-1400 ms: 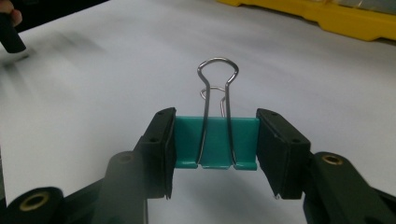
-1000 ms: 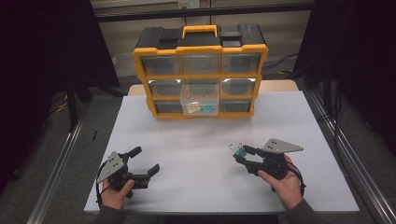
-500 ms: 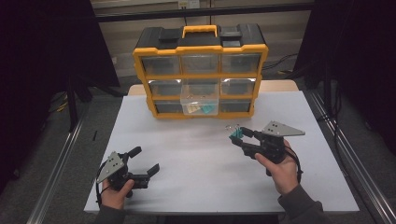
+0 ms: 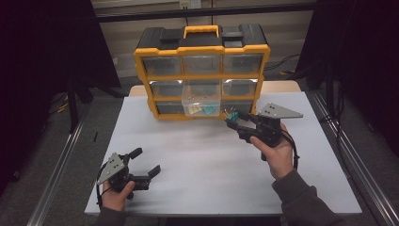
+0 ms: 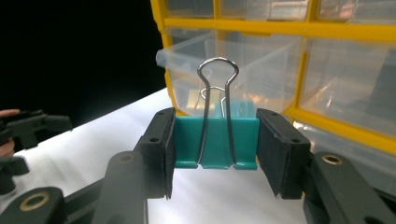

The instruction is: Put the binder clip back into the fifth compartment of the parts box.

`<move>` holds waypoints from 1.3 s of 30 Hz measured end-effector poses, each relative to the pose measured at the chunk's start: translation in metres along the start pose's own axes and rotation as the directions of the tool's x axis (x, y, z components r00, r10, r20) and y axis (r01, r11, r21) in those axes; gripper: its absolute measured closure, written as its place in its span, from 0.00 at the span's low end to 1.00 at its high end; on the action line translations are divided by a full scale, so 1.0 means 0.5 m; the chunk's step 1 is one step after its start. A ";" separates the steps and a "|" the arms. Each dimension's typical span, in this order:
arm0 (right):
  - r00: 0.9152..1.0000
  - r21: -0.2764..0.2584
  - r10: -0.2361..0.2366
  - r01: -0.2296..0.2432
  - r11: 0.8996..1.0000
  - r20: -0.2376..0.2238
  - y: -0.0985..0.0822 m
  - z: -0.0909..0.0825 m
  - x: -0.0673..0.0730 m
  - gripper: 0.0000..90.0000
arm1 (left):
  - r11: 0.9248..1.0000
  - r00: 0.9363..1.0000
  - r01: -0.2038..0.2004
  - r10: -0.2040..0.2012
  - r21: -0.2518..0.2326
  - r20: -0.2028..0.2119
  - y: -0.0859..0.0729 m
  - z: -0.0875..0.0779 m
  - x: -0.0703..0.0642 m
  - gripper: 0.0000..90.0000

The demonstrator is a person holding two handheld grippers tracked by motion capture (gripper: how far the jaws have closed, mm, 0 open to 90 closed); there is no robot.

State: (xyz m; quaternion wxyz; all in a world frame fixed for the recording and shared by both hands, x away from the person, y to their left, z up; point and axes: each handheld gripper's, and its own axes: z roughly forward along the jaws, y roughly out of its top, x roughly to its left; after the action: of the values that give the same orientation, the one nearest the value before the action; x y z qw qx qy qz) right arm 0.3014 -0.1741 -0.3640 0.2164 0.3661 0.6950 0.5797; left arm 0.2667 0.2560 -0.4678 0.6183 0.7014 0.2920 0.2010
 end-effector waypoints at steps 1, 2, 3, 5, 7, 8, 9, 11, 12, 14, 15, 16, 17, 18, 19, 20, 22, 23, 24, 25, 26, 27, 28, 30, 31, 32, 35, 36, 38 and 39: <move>1.000 -0.005 0.002 -0.002 1.000 0.002 0.004 0.002 -0.001 0.56 | 1.000 1.000 0.001 -0.001 -0.001 -0.001 0.000 0.000 0.000 0.02; 1.000 -0.007 0.003 -0.003 1.000 0.005 0.010 0.006 -0.001 0.56 | 1.000 1.000 0.008 -0.008 -0.007 -0.001 0.000 0.001 -0.001 0.02; 1.000 -0.013 0.000 0.000 1.000 0.004 0.014 0.010 -0.003 0.56 | 1.000 1.000 0.011 -0.011 -0.008 -0.003 0.000 0.001 -0.002 0.02; 1.000 -0.015 0.006 -0.006 1.000 0.009 0.023 0.017 -0.003 0.56 | 1.000 1.000 0.009 -0.009 -0.007 0.000 0.000 0.001 -0.001 0.02; 1.000 -0.022 0.006 -0.006 1.000 0.006 0.030 0.024 -0.004 0.56 | 1.000 1.000 0.002 -0.002 -0.002 0.002 0.000 0.000 0.000 0.02; 1.000 -0.024 0.004 -0.004 1.000 0.013 0.034 0.027 -0.004 0.56 | 1.000 1.000 0.003 -0.003 -0.003 0.002 0.000 0.000 0.000 0.02; 1.000 -0.023 0.001 0.000 1.000 0.013 0.038 0.030 -0.004 0.56 | 1.000 1.000 0.004 -0.004 -0.003 0.001 0.000 0.000 0.000 0.02; 1.000 -0.025 -0.001 0.001 1.000 0.015 0.045 0.037 -0.004 0.56 | 1.000 1.000 0.004 -0.004 -0.003 0.003 0.000 0.001 0.000 0.02; 1.000 -0.023 -0.003 0.004 1.000 0.017 0.049 0.040 -0.004 0.56 | 1.000 1.000 0.007 -0.007 -0.002 0.006 0.000 0.001 -0.001 0.02; 1.000 -0.025 -0.005 0.006 1.000 0.020 0.055 0.045 -0.003 0.56 | 1.000 1.000 0.011 -0.011 -0.009 0.002 0.000 0.001 -0.001 0.02; 1.000 -0.028 -0.010 0.011 1.000 0.022 0.060 0.048 -0.004 0.56 | 1.000 1.000 0.004 -0.004 -0.004 0.003 0.000 0.000 0.000 0.02; 1.000 -0.030 -0.010 0.010 1.000 0.024 0.064 0.050 -0.004 0.56 | 1.000 1.000 0.002 -0.002 -0.002 0.002 0.000 0.000 0.000 0.02; 1.000 -0.033 -0.007 0.008 0.999 0.023 0.067 0.052 -0.004 0.56 | 1.000 1.000 0.003 -0.003 -0.001 0.001 0.000 0.000 0.000 0.02; 1.000 -0.034 -0.010 0.011 0.999 0.025 0.071 0.054 -0.004 0.56 | 1.000 1.000 0.003 -0.003 -0.003 0.003 0.000 0.000 0.001 0.02; 0.999 -0.032 -0.014 0.015 0.999 0.030 0.075 0.057 -0.004 0.56 | 1.000 1.000 0.003 -0.003 -0.003 0.004 0.000 0.000 0.001 0.02; 0.999 -0.032 -0.020 0.021 0.999 0.031 0.079 0.059 -0.005 0.56 | 1.000 1.000 0.005 -0.005 0.000 0.004 0.000 0.000 0.001 0.02; 0.999 -0.036 -0.018 0.019 0.999 0.033 0.087 0.066 -0.004 0.56 | 1.000 1.000 0.012 -0.012 0.001 0.008 -0.001 0.001 0.000 0.02; 0.999 -0.036 -0.022 0.024 0.999 0.038 0.090 0.069 -0.005 0.56 | 1.000 1.000 0.013 -0.013 0.000 0.008 -0.001 0.001 0.000 0.02; 0.999 -0.036 -0.028 0.029 0.999 0.041 0.093 0.074 -0.006 0.56 | 1.000 1.000 0.007 -0.007 -0.001 0.005 0.000 0.000 0.000 0.02; 0.999 -0.034 -0.028 0.029 0.999 0.044 0.096 0.078 -0.006 0.56 | 1.000 1.000 0.007 -0.007 -0.002 0.005 0.000 0.000 0.001 0.02; 0.999 -0.036 -0.031 0.032 0.999 0.045 0.099 0.083 -0.006 0.56 | 1.000 1.000 0.013 -0.013 -0.004 0.005 0.000 0.000 0.000 0.02; 0.998 -0.034 -0.034 0.035 0.999 0.044 0.102 0.088 -0.006 0.56 | 1.000 1.000 0.011 -0.011 -0.005 0.005 0.000 0.000 0.001 0.02; 0.998 -0.030 -0.038 0.039 0.999 0.047 0.105 0.093 -0.005 0.56 | 1.000 1.000 0.010 -0.010 -0.006 0.005 0.000 -0.001 0.001 0.02; 0.998 -0.031 -0.044 0.046 0.998 0.051 0.111 0.104 -0.005 0.56 | 1.000 1.000 0.011 -0.011 -0.008 0.005 0.000 0.000 0.001 0.02; 0.997 -0.027 -0.047 0.048 0.998 0.053 0.114 0.110 -0.004 0.56 | 1.000 1.000 0.013 -0.013 -0.008 0.006 0.000 0.000 0.001 0.02; 0.997 -0.025 -0.053 0.055 0.998 0.055 0.116 0.117 -0.004 0.56 | 1.000 1.000 0.015 -0.015 -0.004 0.005 0.000 0.000 0.001 0.02; 0.997 -0.014 -0.061 0.062 0.998 0.053 0.123 0.137 0.000 0.56 | 1.000 1.000 0.017 -0.017 -0.004 0.009 -0.001 -0.001 0.001 0.02; 0.996 -0.008 -0.066 0.066 0.998 0.052 0.124 0.144 0.000 0.56 | 1.000 1.000 0.016 -0.016 -0.004 0.008 -0.001 -0.001 0.001 0.02; 0.996 0.004 -0.070 0.069 0.998 0.054 0.124 0.159 0.002 0.56 | 1.000 1.000 0.010 -0.010 -0.001 0.008 -0.001 -0.002 0.003 0.02; 0.996 0.007 -0.069 0.069 0.998 0.057 0.123 0.166 0.003 0.56 | 1.000 1.000 0.009 -0.009 -0.005 0.002 -0.001 -0.002 0.003 0.02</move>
State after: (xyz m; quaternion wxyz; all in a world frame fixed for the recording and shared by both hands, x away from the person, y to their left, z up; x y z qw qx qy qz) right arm 0.3767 -0.1156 -0.3238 0.2553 0.3591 0.7021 0.5595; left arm 0.2669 0.2579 -0.4680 0.6213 0.6988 0.2940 0.1981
